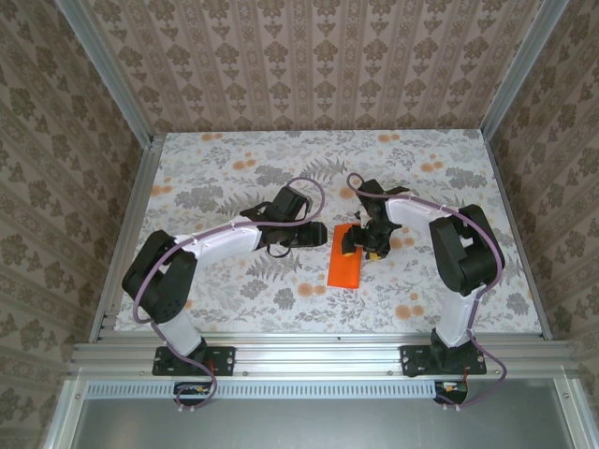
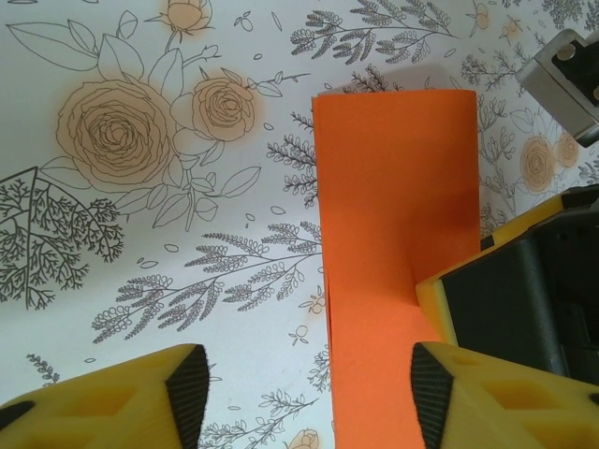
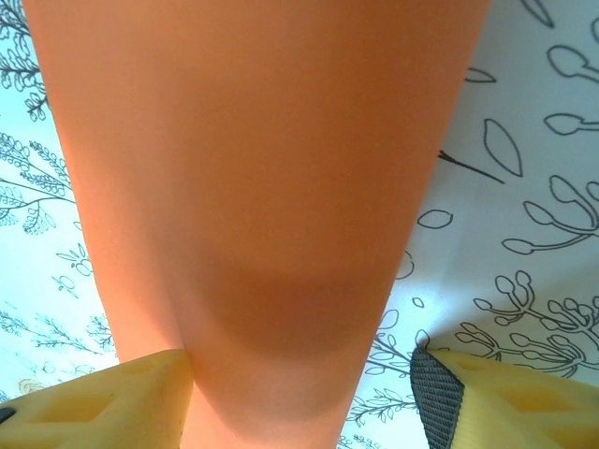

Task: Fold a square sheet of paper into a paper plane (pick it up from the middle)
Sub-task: Hold the square sheet of paper at the center of the table.

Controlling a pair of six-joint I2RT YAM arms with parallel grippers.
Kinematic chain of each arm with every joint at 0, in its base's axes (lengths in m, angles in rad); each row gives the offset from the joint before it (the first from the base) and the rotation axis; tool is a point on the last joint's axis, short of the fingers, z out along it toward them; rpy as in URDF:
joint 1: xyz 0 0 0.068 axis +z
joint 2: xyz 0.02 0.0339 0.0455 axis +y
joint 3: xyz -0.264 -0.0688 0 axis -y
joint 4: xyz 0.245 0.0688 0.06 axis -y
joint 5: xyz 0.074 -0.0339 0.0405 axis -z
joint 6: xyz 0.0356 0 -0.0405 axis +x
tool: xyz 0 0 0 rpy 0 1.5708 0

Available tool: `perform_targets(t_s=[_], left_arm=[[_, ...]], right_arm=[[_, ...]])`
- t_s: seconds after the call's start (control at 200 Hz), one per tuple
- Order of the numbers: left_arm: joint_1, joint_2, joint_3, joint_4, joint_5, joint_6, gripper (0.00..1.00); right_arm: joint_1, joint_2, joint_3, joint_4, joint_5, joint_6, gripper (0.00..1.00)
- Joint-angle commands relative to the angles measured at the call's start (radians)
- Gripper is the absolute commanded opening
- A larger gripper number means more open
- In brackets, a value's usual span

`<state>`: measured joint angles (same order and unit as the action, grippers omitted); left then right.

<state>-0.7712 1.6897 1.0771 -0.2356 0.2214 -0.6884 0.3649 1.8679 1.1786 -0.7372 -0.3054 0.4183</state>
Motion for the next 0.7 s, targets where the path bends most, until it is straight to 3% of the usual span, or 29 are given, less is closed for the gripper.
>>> perform_targets(t_s=[0.0,0.385,0.595,0.695], left_arm=[[-0.005,0.021,0.029,-0.005,0.022,0.004,0.57],[-0.005,0.115,0.1,-0.031,0.083,-0.02,0.28],[-0.011,0.198,0.17,-0.048,0.133,-0.033,0.0],[-0.022,0.24,0.213,-0.068,0.143,-0.032,0.0]], right_arm=[[0.014,0.058,-0.003,0.024,0.027,0.003,0.67],[0.014,0.077,-0.003,0.015,0.041,-0.003,0.66],[0.014,0.081,-0.008,0.022,0.046,0.003,0.66],[0.015,0.083,-0.01,0.023,0.048,0.004,0.67]])
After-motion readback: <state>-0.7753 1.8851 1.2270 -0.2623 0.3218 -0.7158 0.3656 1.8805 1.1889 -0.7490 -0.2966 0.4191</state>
